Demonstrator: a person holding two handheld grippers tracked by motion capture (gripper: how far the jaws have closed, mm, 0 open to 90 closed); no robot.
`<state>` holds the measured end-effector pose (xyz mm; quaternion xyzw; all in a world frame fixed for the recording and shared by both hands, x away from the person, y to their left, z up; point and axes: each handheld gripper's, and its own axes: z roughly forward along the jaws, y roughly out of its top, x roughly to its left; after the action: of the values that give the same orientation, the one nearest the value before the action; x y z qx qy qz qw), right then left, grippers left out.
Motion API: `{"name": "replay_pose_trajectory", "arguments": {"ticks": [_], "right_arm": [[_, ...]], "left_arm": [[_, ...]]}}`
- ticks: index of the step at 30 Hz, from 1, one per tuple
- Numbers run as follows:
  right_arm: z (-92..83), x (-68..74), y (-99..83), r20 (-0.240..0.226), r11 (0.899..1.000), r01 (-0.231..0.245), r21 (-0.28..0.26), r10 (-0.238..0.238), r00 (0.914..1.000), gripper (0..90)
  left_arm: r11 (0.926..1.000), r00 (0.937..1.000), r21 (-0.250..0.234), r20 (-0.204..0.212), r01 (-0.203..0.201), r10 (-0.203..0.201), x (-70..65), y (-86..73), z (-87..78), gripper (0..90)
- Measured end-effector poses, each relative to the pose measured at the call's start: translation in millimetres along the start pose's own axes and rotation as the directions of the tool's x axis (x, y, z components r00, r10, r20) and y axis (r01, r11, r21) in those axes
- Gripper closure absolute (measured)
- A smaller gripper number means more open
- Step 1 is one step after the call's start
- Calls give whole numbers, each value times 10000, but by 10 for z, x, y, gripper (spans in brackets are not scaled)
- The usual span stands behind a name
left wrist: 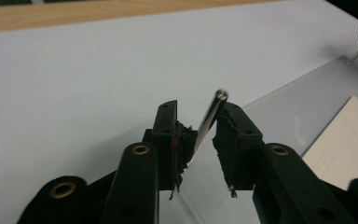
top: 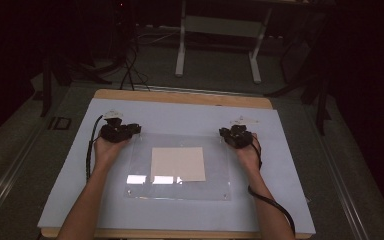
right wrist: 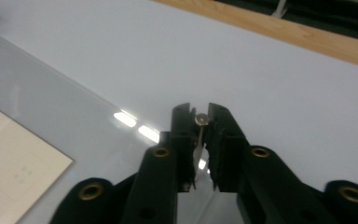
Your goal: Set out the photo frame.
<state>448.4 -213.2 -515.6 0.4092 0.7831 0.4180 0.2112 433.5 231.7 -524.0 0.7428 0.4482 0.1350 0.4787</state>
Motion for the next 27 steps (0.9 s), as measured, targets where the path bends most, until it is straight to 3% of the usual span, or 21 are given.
{"name": "replay_pose_trajectory", "arguments": {"ticks": [4,5,9,11,15,19,22,27], "right_arm": [[1,24,-16,120,9998,-117,-134,119,9999,844],[-1,20,-22,77,9997,-176,-151,178,9998,846],[3,9,-24,1,9994,-294,-170,294,9996,848],[3,0,-27,-65,9991,-384,-180,383,9992,848],[7,-10,-28,-135,9983,-562,-183,559,9983,847],[8,-11,-29,-143,9981,-593,-183,590,9982,846],[7,-11,-26,-142,9981,-598,-147,596,9981,846],[8,-14,-18,-174,9983,-583,-70,582,9982,847]], "left_arm": [[9996,10000,-289,32,-62,63,-20,-4,26,783],[9993,9996,-249,-30,-293,292,-43,-2,39,805],[9982,9980,-226,-300,-556,549,-77,5,45,827],[9949,9925,-157,-728,-995,982,-133,6,52,836],[9903,9850,-175,-1070,-1380,1354,-174,-8,60,847],[9895,9837,-170,-1117,-1438,1410,-175,-24,78,844],[9882,9808,158,-1202,-1527,1534,-181,-47,123,839],[9924,9864,-28,-1098,-1234,1224,-164,-55,124,841]]}}
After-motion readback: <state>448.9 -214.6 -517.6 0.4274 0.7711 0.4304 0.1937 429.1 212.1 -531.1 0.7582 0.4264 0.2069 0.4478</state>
